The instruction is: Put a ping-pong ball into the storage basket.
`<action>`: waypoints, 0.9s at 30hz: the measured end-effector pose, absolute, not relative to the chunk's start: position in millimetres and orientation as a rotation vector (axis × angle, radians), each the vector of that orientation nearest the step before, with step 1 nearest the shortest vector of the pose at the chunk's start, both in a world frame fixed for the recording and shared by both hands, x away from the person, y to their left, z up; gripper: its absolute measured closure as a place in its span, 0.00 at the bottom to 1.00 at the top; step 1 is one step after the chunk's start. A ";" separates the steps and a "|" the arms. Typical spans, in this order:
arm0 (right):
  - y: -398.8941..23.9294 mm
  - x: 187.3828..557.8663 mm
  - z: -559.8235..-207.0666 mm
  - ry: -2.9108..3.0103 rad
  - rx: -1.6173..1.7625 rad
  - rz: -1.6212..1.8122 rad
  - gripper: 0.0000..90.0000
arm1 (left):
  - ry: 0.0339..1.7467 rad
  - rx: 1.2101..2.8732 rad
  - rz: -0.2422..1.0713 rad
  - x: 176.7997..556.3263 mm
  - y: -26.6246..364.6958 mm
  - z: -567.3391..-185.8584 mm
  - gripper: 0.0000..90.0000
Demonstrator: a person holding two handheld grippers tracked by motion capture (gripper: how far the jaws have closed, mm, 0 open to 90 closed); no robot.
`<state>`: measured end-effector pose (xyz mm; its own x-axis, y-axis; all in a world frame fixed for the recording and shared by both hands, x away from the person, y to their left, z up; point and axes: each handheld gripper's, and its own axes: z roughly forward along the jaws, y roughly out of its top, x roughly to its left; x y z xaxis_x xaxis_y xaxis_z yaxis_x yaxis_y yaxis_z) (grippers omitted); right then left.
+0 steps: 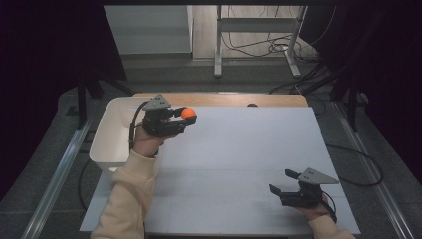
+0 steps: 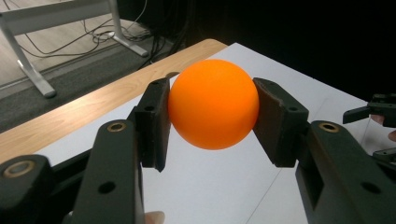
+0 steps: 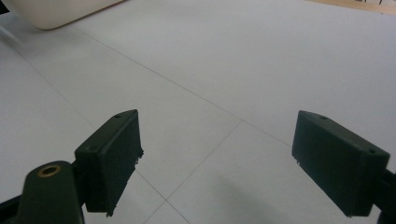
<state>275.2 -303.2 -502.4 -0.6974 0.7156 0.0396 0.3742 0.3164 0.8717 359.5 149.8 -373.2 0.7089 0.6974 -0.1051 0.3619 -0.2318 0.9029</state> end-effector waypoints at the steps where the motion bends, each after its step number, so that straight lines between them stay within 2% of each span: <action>1: -303.2 275.2 -502.4 2.234 0.973 1.334 0.18 | 0.831 1.844 0.393 359.5 151.0 -373.0 0.55; 27: -303.2 275.3 -502.4 2.234 0.972 1.331 0.18 | 0.924 1.785 0.453 361.7 182.0 -371.2 0.55</action>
